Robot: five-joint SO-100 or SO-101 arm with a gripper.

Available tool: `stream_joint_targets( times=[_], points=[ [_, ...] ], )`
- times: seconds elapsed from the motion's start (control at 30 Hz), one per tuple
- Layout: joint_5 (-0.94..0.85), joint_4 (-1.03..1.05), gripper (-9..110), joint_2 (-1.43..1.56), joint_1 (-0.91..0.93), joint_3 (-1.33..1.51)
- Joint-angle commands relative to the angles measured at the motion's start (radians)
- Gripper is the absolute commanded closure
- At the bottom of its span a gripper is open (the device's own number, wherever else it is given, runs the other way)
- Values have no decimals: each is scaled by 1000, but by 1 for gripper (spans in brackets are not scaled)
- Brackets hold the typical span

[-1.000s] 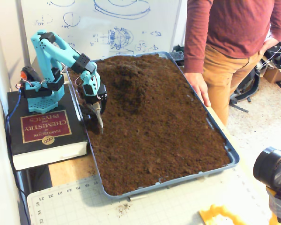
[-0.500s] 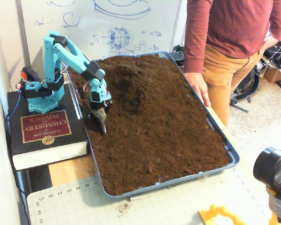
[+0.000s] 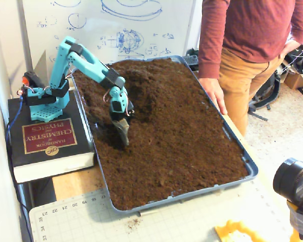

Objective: Build a berm.

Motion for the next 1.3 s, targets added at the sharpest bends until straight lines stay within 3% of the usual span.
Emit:
stream_joint_targets(
  times=[0.0, 0.23, 0.57, 1.27],
  points=[
    [-5, -11, 101, -8, -18, -175],
    [3, -11, 101, -144, -55, -330],
    [156, 5, 101, -245, -135, -531],
    [219, 3, 101, -153, -252, -569]
  ],
)
